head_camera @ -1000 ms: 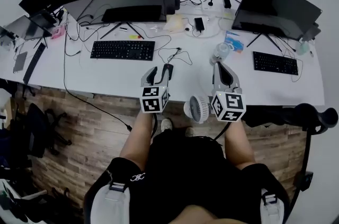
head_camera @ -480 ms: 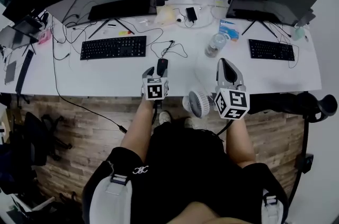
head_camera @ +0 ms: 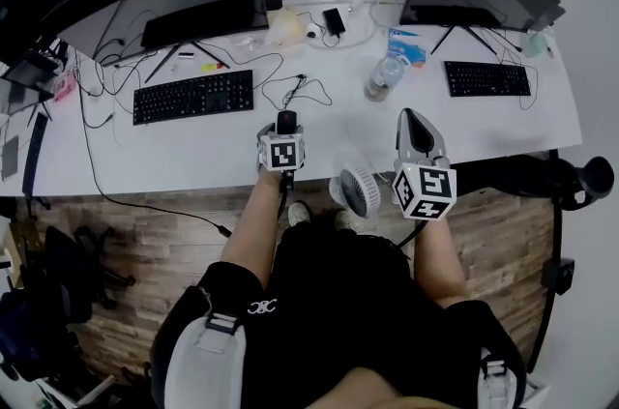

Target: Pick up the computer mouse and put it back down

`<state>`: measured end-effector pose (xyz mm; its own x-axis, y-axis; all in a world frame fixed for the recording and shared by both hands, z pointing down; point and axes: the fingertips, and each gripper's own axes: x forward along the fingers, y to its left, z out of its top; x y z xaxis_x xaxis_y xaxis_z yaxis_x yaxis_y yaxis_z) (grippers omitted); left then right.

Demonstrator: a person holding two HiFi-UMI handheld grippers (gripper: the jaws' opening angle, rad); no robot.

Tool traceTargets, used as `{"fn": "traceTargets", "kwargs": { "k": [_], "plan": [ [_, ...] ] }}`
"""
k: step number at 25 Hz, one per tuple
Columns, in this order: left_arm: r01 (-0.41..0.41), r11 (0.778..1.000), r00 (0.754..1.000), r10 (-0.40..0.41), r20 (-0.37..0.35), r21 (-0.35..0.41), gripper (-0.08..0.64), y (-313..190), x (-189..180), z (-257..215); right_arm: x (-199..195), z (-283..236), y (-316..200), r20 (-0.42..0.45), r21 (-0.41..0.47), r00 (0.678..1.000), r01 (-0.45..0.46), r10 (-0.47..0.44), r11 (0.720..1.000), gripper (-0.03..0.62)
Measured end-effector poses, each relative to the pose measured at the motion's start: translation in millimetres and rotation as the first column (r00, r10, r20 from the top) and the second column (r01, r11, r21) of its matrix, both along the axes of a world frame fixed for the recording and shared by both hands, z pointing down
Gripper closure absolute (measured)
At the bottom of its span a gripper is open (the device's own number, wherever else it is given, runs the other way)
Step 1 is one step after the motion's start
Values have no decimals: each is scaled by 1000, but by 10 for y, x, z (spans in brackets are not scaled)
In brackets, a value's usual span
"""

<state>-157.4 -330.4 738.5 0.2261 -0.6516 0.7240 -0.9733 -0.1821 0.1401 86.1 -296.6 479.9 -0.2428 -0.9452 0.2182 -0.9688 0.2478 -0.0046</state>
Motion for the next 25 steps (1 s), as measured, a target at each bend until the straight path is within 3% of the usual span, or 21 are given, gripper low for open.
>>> {"fn": "traceTargets", "kwargs": {
  "k": [9,12,16,25],
  "plan": [
    [1,995,997,7,81,-97,238,-70,-5,376,178,32,-14,-12,-13,999,-49,49,999,595],
    [-1,996,994,10,108,-88,236,-80,-5,391,204,28,-18,-14,-12,998,-54,54,998,595],
    [11,997,996,-5,88,-72,238,-80,-10,317,222,21,-28,-9,-10,999,-52,51,999,595],
    [-18,999,997,13,79,52,239,-121,30,-215,127,-6,-36,11,8,1000,-16,16,1000,594]
  ]
}}
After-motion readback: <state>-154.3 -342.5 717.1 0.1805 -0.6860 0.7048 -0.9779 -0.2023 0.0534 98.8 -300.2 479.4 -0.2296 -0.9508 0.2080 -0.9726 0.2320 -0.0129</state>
